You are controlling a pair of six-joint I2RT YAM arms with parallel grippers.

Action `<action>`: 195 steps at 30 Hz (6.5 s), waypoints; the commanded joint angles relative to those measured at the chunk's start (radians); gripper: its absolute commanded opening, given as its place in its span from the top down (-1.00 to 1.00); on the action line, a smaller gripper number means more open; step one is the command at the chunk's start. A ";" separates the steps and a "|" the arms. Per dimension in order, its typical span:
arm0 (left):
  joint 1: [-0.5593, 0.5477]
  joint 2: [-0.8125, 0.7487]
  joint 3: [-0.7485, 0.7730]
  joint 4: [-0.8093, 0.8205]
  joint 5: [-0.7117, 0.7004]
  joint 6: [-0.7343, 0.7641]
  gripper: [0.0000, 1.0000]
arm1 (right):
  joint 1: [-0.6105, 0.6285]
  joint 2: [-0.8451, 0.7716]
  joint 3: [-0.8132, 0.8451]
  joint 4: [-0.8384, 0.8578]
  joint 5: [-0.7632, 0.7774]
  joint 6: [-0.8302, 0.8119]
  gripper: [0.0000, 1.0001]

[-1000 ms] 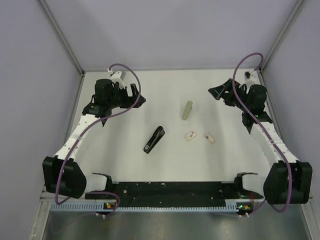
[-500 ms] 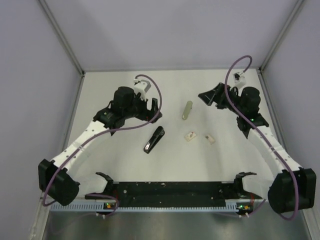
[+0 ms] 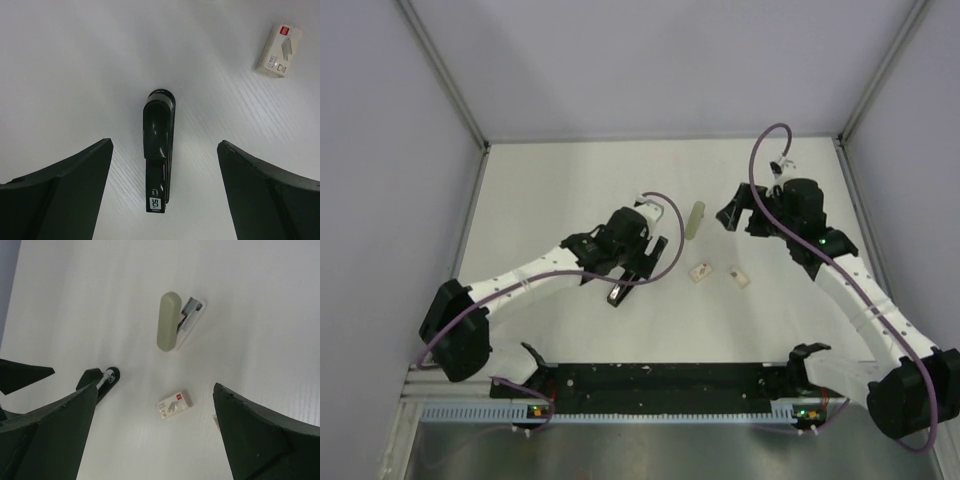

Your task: Unload the staples from the stapler

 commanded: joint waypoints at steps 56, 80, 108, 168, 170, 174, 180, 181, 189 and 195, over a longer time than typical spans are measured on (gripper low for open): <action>-0.069 -0.081 -0.032 0.109 0.215 0.134 1.00 | 0.157 -0.044 -0.110 -0.019 -0.158 -0.089 -0.87; -0.127 -0.216 -0.210 0.372 0.229 0.191 1.00 | 0.312 0.217 -0.002 0.051 -0.192 0.029 -0.72; -0.130 -0.455 -0.334 0.552 0.262 0.154 1.00 | 0.321 0.263 -0.007 -0.015 -0.085 0.033 -0.72; -0.130 -0.478 -0.678 1.772 -0.191 0.010 1.00 | 0.516 0.349 -0.047 0.090 -0.114 0.213 -0.71; -0.130 -0.460 -0.663 1.751 -0.224 0.014 1.00 | 0.537 0.376 -0.030 0.093 -0.106 0.217 -0.71; -0.130 -0.444 -0.627 1.634 -0.267 -0.006 1.00 | 0.563 0.416 -0.008 0.104 -0.088 0.222 -0.72; -0.130 -0.467 -0.618 1.493 -0.288 -0.032 1.00 | 0.562 0.447 0.041 0.101 -0.062 0.197 -0.72; -0.130 -0.475 -0.618 1.469 -0.291 -0.030 1.00 | 0.563 0.445 0.045 0.096 -0.060 0.193 -0.72; -0.130 -0.579 -0.629 1.327 -0.296 -0.009 1.00 | 0.563 0.399 0.102 -0.016 0.067 0.125 -0.73; -0.130 -0.647 -0.635 1.254 -0.298 -0.012 1.00 | 0.562 0.376 0.189 -0.085 0.132 0.073 -0.74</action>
